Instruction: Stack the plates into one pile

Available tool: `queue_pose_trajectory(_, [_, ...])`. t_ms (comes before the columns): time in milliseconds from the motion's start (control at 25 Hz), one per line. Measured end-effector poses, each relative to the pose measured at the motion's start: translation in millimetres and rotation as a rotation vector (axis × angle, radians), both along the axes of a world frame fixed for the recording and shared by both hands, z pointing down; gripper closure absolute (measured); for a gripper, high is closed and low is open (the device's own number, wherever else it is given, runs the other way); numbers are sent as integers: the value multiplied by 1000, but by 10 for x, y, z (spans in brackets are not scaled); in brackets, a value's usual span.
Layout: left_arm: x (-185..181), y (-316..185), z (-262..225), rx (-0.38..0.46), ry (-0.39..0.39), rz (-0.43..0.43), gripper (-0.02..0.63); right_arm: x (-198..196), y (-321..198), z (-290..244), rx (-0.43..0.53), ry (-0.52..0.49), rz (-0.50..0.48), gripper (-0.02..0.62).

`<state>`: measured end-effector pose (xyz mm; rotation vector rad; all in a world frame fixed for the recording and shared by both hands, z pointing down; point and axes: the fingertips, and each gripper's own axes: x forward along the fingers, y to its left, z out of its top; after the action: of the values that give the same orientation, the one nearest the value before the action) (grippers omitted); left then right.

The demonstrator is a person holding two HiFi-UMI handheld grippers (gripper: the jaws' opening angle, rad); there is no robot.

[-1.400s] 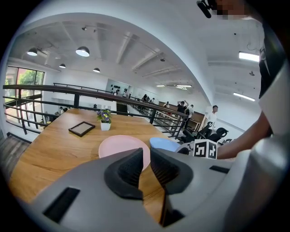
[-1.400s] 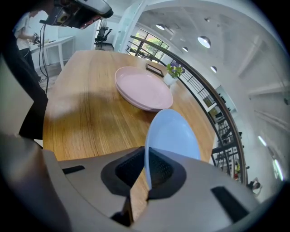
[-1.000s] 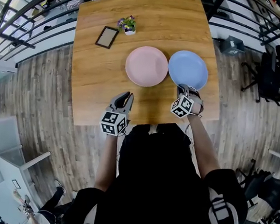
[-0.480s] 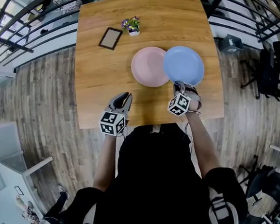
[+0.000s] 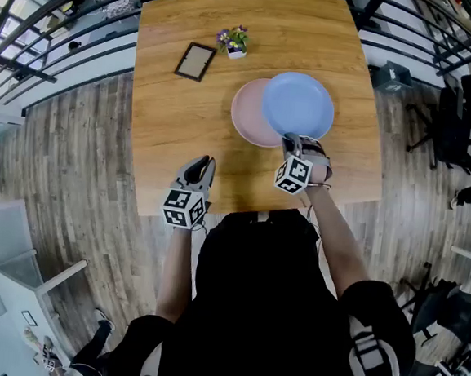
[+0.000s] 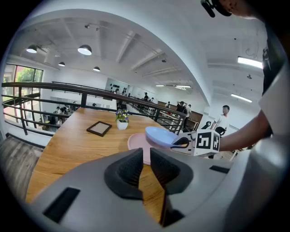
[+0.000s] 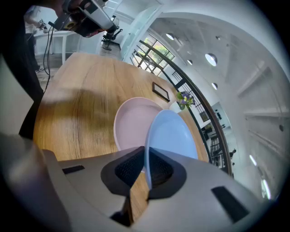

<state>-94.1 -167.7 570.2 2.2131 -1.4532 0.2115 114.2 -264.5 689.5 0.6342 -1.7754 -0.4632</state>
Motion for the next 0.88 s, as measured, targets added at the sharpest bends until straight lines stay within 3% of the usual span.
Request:
queue_pose_trajectory(560, [-141,46,45,-14,0,-21,543,-505,108,157,-40,2,-95,563])
queue_pose_trajectory(880, [-236,119,68,-22,-3,-46,543,-724,245,270,-36,55,-195,561])
